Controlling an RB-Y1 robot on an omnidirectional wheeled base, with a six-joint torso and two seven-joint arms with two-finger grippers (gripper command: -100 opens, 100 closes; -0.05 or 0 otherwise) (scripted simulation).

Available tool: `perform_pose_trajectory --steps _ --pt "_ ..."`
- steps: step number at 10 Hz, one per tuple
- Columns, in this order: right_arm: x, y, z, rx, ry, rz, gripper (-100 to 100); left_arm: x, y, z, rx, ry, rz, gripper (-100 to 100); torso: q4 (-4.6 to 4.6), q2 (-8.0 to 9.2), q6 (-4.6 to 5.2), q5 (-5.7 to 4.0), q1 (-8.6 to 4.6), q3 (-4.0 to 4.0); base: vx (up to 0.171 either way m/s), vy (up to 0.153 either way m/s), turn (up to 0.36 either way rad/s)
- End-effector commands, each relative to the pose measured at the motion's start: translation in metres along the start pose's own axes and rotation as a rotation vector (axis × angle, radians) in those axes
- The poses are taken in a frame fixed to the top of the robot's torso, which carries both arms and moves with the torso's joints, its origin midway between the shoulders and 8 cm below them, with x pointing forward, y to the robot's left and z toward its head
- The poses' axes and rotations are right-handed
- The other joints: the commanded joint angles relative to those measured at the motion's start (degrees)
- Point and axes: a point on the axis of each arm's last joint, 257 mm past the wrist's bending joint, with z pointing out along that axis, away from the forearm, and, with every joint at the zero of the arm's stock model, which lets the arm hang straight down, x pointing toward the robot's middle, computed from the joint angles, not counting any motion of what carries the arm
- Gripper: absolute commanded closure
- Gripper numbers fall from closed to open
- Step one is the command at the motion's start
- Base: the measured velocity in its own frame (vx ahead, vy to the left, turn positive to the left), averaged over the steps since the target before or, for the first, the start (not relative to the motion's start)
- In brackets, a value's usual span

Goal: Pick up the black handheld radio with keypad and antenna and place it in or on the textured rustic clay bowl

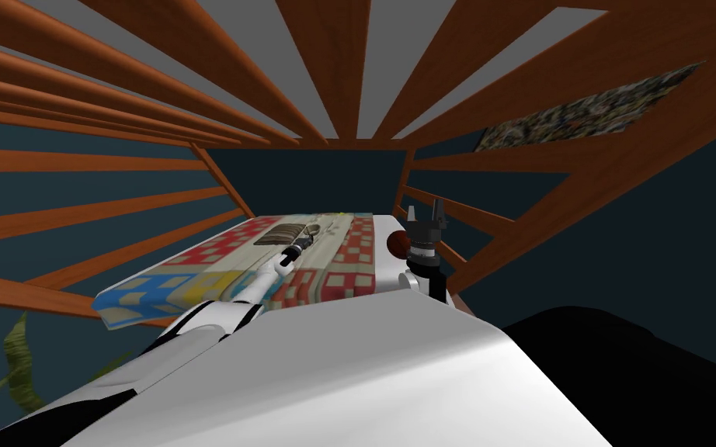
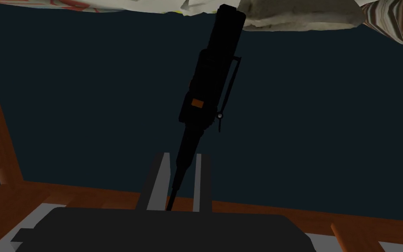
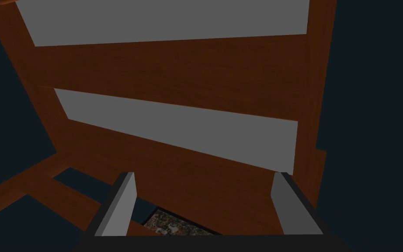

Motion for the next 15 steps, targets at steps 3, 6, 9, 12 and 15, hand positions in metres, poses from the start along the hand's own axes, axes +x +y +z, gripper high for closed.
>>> perform_pose_trajectory --steps 3,6,9,12,15 --pt "0.0 0.0 0.0 0.0 0.0 0.0 0 -0.033 0.019 0.018 -0.036 -0.006 0.005 100 0.05 0.01 0.0 0.0 0.05 0.03 0.07 -0.007 -0.035" --pt "0.0 0.0 0.0 0.0 0.0 0.0 0 -0.053 0.032 0.025 -0.059 -0.015 0.008 100 -0.02 -0.08 -0.02 0.05 0.12 -0.04 0.092 0.004 -0.024" --pt "0.0 0.0 0.0 0.0 0.0 0.0 0 -0.082 0.047 0.032 -0.089 -0.033 0.01 100 0.0 -0.19 -0.03 0.09 0.35 -0.09 0.127 0.053 -0.029" --pt "0.0 0.0 0.0 0.0 0.0 0.0 0 -0.096 0.055 0.035 -0.103 -0.044 0.01 100 -0.07 -0.26 -0.07 0.18 0.54 -0.16 0.122 0.073 -0.015" --pt "0.0 0.0 0.0 0.0 0.0 0.0 0 -0.097 0.055 0.035 -0.104 -0.046 0.011 -100 0.02 0.29 -0.05 0.11 0.19 0.15 0.007 0.003 0.001"
